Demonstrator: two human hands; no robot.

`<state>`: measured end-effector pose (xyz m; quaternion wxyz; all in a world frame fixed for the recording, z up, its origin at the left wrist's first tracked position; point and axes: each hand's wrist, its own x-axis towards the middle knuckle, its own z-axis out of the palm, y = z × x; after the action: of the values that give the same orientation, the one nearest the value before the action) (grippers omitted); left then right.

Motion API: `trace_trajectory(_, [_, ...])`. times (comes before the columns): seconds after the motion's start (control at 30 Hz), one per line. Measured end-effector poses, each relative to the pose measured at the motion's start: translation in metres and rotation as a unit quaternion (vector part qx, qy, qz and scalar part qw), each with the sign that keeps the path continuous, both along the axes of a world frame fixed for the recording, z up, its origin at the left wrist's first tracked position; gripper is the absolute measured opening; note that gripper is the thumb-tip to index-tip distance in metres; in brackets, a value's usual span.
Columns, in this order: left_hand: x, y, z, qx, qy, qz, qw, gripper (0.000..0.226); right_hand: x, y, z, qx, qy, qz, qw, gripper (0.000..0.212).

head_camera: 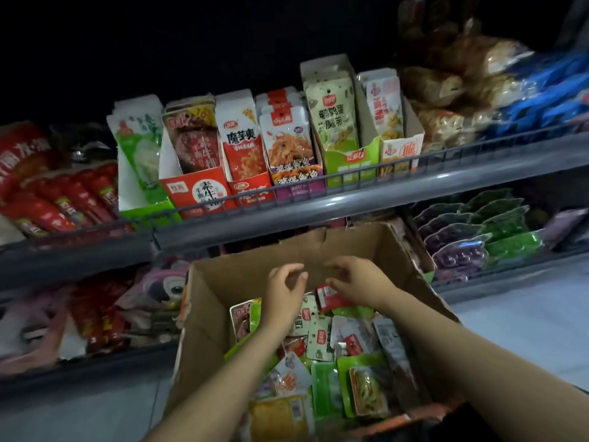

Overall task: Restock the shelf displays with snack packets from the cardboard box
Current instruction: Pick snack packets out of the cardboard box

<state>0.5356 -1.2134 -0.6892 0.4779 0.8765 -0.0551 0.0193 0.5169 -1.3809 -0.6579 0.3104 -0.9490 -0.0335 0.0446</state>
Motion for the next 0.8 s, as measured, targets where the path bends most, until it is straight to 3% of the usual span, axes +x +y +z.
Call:
trace_trajectory(0.37, [0.022,0.025,-0.071,0.138,0.137,0.007,0.981,0.027,0.018,0.011,-0.07,-0.058,0.193,0.061,0.978,0.043])
trace_trajectory(0.63, [0.04,0.038,-0.097,0.249,0.142,-0.021,0.958,0.04,0.034,0.026,-0.103,-0.069,0.24,0.078,0.965,0.05])
trace_trajectory(0.8, [0.046,0.039,-0.101,0.248,0.138,0.009,0.959,0.028,0.036,0.031,-0.111,-0.061,0.242,0.078,0.965,0.053])
